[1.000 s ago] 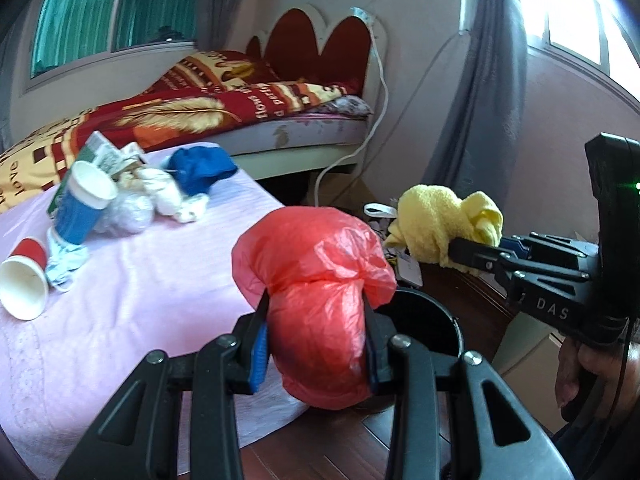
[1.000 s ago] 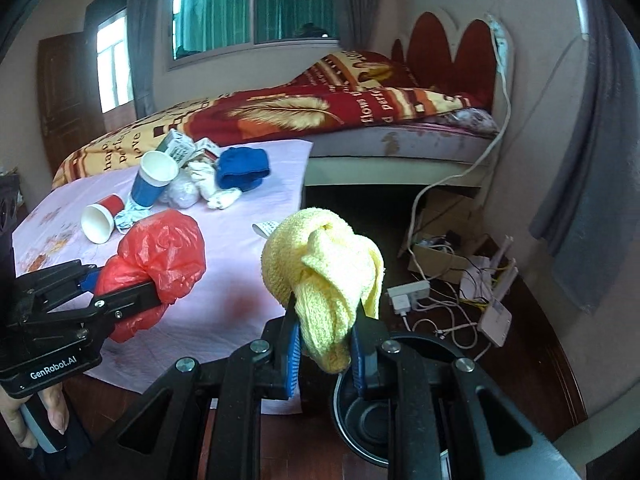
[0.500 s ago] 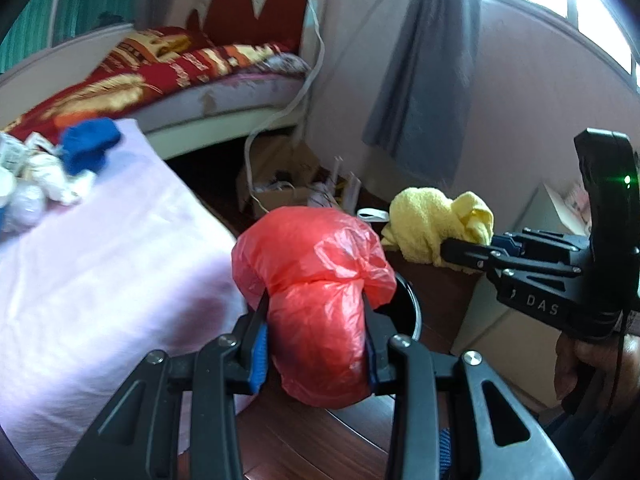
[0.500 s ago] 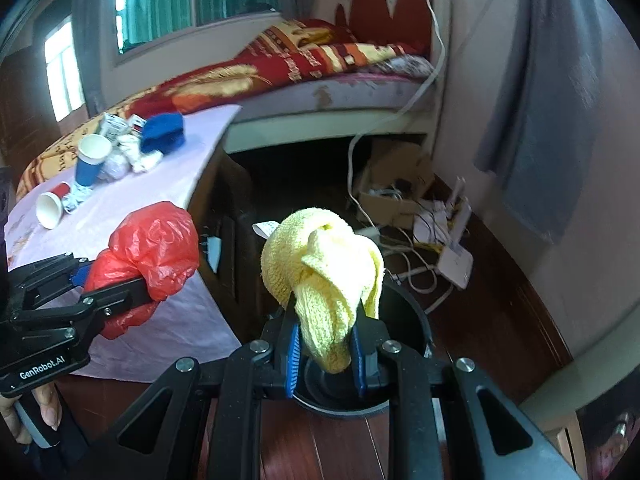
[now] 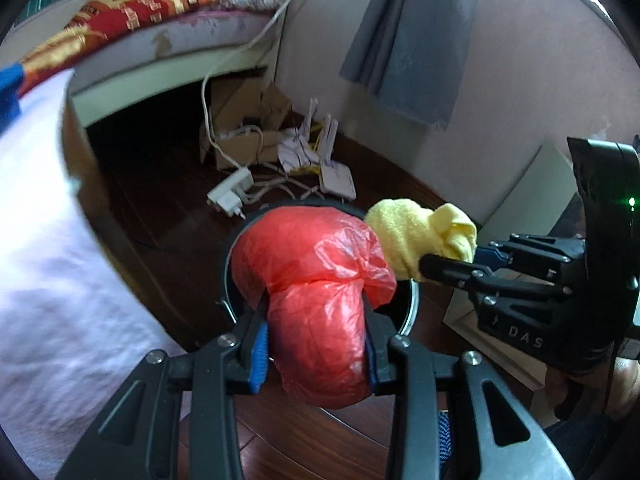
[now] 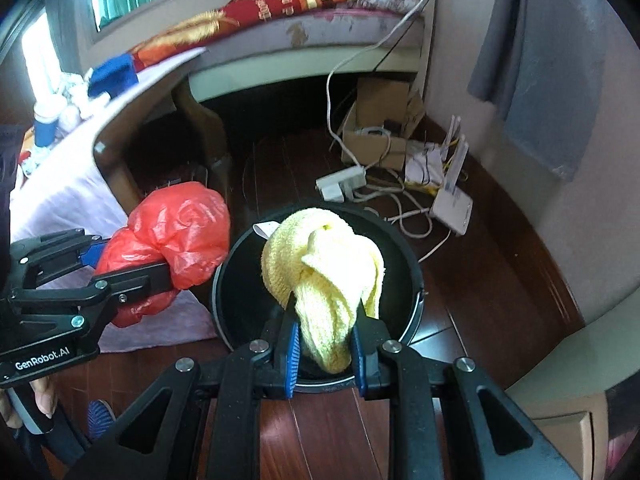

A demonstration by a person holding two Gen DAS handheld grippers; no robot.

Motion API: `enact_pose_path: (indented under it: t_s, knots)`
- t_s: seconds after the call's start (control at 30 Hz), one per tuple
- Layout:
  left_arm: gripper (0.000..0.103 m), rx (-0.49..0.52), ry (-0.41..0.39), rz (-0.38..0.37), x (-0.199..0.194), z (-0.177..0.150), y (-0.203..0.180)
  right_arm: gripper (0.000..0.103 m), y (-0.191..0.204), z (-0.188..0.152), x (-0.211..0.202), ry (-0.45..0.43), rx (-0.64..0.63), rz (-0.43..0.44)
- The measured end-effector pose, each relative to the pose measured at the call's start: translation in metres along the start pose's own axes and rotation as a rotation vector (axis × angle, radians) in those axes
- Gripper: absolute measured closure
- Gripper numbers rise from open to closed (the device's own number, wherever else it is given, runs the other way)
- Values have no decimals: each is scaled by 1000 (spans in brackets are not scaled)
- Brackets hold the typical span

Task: Collect trash
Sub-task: 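Open both tools to drop the bag and cloth into the bucket, then move both tools back toward the trash on the bed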

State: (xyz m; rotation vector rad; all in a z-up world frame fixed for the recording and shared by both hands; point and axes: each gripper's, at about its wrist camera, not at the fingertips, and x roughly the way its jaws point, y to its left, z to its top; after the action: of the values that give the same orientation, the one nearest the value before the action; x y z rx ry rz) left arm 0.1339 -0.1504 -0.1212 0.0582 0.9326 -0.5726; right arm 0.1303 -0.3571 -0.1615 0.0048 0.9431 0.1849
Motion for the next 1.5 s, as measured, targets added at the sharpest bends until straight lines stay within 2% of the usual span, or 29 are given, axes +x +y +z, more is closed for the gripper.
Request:
enact_pose_path:
  t_s: [0.23,0.3,0.33,0.37,0.4,0.43,0.47,0.5,0.67,0.73,1.1,1.23,1.5]
  knots:
    - [65,-31,67,-11,28,-4,7,80,-7,-1,38,62,16,27]
    - [60,-29,80,-20,35,-5,7,79,-8,-1,46,81,12,36]
    - [47,-35,90,-18,39,-5,7,74,-8,-1,51,91,4,32]
    - [38,-46,108,17,46,-4,10,51,-9,-3,57,109,-1,4]
    - [23,-45,113,34,50,-5,10,37,-11,-6,61,123,7,-22]
    - [9,-42,119,41,50,-6,11,12,-15,-10,63,127,13,-34]
    - [4,-44,119,43,50,-7,12,10,-19,-13,65,133,17,-64]
    - [2,-48,109,49,46,-9,13,10,-24,-16,65,148,25,-104]
    - [2,-50,88,87,38,-11,17,0,-37,-19,54,134,66,-153]
    - [2,-48,77,98,35,-10,18,0,-36,-17,48,116,66,-167]
    - [2,-35,-1,136,-7,-7,14,0,-15,-3,-1,35,64,-171]
    - [1,-25,-20,157,-27,-9,11,0,-1,3,-26,0,28,-174]
    - [1,-36,-82,206,-73,-8,17,0,31,14,-61,-53,-18,-134]
